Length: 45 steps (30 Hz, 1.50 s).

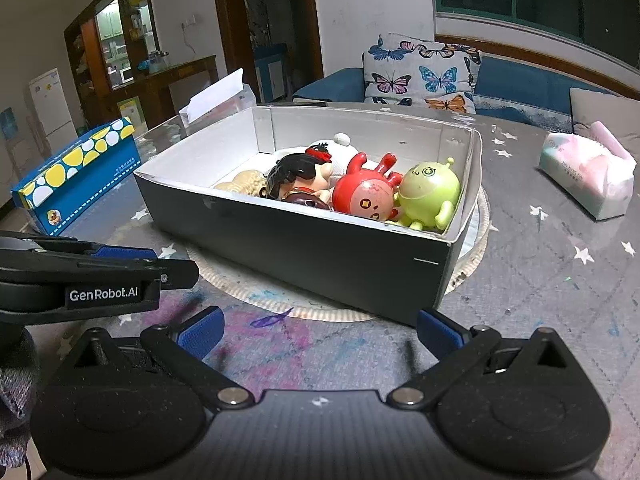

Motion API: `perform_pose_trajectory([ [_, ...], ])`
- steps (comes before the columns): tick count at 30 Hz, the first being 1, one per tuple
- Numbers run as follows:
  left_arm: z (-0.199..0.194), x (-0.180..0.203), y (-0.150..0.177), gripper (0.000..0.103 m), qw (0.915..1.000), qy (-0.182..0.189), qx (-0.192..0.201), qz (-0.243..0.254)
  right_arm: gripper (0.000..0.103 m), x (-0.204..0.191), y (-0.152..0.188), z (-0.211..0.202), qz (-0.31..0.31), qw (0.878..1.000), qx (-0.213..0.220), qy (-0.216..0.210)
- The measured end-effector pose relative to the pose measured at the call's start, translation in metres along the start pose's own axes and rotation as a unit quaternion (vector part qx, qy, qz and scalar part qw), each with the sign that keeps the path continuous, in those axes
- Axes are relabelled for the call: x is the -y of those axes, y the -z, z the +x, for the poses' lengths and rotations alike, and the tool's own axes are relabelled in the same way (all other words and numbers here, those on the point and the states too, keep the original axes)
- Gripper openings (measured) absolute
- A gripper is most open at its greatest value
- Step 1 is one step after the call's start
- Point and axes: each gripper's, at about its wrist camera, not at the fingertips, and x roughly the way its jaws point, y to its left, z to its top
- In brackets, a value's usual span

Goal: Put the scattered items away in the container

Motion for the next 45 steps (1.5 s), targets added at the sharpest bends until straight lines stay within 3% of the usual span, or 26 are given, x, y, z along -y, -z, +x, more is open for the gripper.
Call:
perform_pose_trajectory([
  [45,0.010,0.004,-0.010,0.041,0.9996,-0.013,-0.002,0.024,0.103,0.000,-0.006,0.016,0.014,0.999,-0.035,-0.001],
])
